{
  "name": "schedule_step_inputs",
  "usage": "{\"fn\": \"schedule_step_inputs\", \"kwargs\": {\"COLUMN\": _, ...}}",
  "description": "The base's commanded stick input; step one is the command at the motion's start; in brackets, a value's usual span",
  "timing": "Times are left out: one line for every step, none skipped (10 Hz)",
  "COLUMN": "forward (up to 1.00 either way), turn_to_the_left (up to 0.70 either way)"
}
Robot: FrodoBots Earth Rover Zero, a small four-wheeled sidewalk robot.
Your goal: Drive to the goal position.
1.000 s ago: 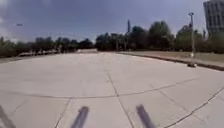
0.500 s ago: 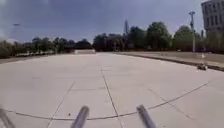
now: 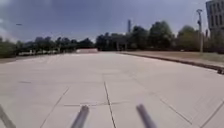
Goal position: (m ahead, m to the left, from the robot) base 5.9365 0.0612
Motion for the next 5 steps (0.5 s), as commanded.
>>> {"fn": "schedule_step_inputs", "kwargs": {"forward": 1.00, "turn_to_the_left": -0.19}}
{"fn": "schedule_step_inputs", "kwargs": {"forward": 1.00, "turn_to_the_left": -0.39}}
{"fn": "schedule_step_inputs", "kwargs": {"forward": 1.00, "turn_to_the_left": -0.39}}
{"fn": "schedule_step_inputs", "kwargs": {"forward": 1.00, "turn_to_the_left": -0.39}}
{"fn": "schedule_step_inputs", "kwargs": {"forward": 1.00, "turn_to_the_left": -0.39}}
